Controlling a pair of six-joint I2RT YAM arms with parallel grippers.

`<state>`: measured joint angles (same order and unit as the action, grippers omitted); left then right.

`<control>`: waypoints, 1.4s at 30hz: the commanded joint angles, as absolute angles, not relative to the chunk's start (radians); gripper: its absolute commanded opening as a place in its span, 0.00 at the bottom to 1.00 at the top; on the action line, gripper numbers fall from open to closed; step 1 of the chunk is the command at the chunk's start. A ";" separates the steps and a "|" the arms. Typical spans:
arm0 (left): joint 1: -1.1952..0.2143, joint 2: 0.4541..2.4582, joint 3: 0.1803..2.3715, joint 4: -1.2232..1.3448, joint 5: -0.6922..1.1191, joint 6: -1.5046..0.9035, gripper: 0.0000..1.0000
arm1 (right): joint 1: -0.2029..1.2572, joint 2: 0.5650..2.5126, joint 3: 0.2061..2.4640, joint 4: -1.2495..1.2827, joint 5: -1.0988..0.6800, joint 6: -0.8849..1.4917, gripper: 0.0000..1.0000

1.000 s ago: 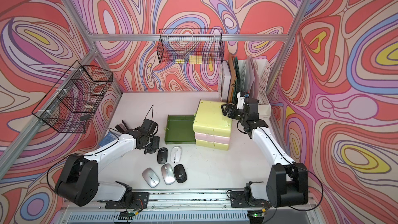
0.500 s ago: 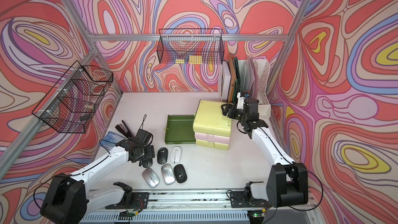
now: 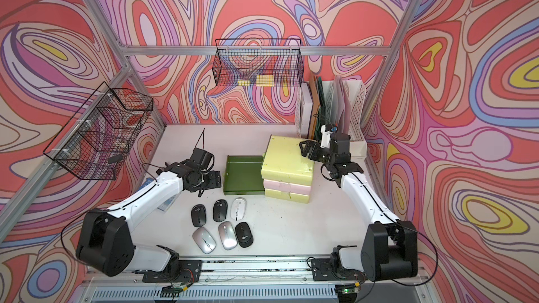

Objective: Take the mice out of the drawer
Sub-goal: Place the mouse at the center of the board, then close the drawer in the storage box.

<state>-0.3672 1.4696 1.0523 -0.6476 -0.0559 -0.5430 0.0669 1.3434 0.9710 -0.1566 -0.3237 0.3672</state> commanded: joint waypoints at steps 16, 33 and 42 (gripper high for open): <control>-0.378 1.835 1.302 -0.631 -0.067 -0.466 0.26 | 0.094 1.396 0.876 -0.443 -0.304 0.336 0.91; -0.355 1.829 1.251 -0.395 0.148 -0.418 0.13 | 0.095 1.431 0.858 -0.427 -0.319 0.339 0.91; -0.347 1.823 1.254 -0.394 0.254 -0.378 0.08 | 0.093 1.445 0.862 -0.430 -0.311 0.336 0.91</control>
